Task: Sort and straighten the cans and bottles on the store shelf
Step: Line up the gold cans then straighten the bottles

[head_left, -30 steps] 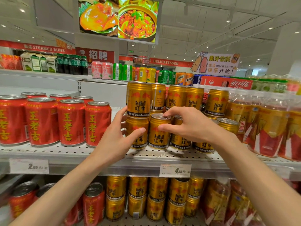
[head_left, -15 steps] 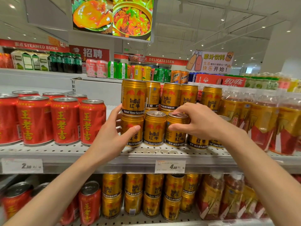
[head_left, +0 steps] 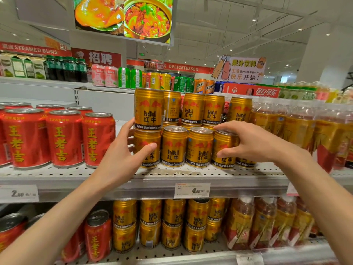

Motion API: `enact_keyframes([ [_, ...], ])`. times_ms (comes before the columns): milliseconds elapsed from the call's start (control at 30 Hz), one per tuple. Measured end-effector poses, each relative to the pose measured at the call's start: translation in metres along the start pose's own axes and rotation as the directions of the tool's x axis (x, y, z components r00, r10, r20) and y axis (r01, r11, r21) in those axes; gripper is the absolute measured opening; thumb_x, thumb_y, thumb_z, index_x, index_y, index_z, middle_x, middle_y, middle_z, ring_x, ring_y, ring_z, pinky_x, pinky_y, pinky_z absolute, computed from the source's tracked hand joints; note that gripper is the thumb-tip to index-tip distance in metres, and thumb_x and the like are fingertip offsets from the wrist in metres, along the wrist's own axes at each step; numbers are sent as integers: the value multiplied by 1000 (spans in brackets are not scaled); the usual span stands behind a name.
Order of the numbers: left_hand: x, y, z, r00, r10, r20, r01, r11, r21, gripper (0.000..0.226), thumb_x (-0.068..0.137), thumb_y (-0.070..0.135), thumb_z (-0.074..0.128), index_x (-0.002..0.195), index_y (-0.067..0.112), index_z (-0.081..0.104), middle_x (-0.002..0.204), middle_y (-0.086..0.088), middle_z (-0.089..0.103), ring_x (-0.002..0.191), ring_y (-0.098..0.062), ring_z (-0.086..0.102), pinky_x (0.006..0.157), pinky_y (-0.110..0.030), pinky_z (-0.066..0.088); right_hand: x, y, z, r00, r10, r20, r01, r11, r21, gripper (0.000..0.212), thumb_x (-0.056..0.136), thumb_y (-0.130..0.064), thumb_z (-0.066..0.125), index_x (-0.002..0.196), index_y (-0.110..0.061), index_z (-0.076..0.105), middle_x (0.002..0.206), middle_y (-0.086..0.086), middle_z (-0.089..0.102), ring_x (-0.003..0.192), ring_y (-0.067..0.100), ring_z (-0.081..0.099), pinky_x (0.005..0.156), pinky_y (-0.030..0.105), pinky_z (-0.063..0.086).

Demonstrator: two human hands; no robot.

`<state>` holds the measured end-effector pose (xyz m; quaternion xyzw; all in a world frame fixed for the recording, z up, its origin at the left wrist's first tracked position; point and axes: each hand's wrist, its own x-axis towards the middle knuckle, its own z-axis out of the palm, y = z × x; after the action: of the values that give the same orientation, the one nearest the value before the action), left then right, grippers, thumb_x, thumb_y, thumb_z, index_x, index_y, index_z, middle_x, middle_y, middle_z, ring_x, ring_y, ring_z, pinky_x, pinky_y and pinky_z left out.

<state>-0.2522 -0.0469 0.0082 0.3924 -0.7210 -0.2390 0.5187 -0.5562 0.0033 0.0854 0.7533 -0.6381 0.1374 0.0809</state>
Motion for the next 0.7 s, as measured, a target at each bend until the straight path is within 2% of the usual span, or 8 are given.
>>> enact_keyframes([
  [133, 0, 1, 0, 1000, 0, 3, 0, 1000, -3, 74, 88, 37, 72, 150, 39, 32, 120, 28, 56, 113, 4, 57, 94, -25, 46, -1, 3, 3, 1000, -9, -9, 9, 997, 70, 84, 79, -57, 75, 151, -33, 40, 153, -10, 47, 136, 11, 46, 110, 34, 43],
  [200, 0, 0, 0, 1000, 1, 5, -1, 1000, -8, 74, 88, 37, 72, 150, 39, 32, 121, 27, 57, 114, 2, 57, 95, -26, 46, -5, 5, -1, 999, 13, -42, -8, 992, 129, 75, 84, -60, 67, 150, -33, 42, 151, -11, 48, 133, 10, 48, 105, 26, 42],
  [300, 0, 0, 0, 1000, 8, 6, -8, 1000, -8, 73, 88, 37, 72, 150, 40, 33, 122, 26, 58, 115, 1, 58, 96, -27, 47, -13, 18, -4, 980, 90, -176, -66, 988, 137, 63, 91, -63, 51, 146, -32, 48, 150, -9, 49, 136, 11, 45, 110, 35, 39],
  [433, -1, -1, 0, 1000, 22, -2, -22, 1000, 0, 72, 88, 37, 72, 149, 43, 33, 119, 28, 59, 112, 1, 60, 91, -23, 46, -25, 34, 3, 980, 168, -107, -145, 970, 194, 70, 86, -72, 41, 143, -32, 52, 147, -6, 49, 132, 11, 48, 113, 41, 41],
  [500, -1, -2, 0, 1000, 23, -2, -23, 1000, 3, 72, 88, 37, 72, 149, 43, 33, 117, 29, 59, 110, 3, 60, 89, -23, 46, -29, 39, 5, 981, 169, -94, -141, 958, 250, 62, 89, -65, 47, 143, -33, 52, 148, -9, 46, 132, 9, 46, 113, 36, 39],
  [567, -1, -2, 0, 1000, 23, -2, -23, 1000, 6, 72, 89, 37, 72, 149, 43, 33, 117, 30, 59, 109, 3, 60, 90, -24, 46, -30, 42, 10, 977, 165, -132, -130, 963, 236, 51, 94, -50, 59, 142, -34, 51, 149, -8, 45, 133, 9, 45, 112, 33, 36],
  [700, -1, -1, 0, 1000, 27, 0, -27, 1000, 11, 70, 90, 38, 71, 148, 43, 33, 119, 32, 57, 112, 3, 59, 96, -29, 48, -29, 42, 18, 965, 159, -207, -110, 967, 229, 48, 95, -28, 67, 141, -33, 53, 147, -6, 50, 137, 14, 46, 114, 38, 37],
])
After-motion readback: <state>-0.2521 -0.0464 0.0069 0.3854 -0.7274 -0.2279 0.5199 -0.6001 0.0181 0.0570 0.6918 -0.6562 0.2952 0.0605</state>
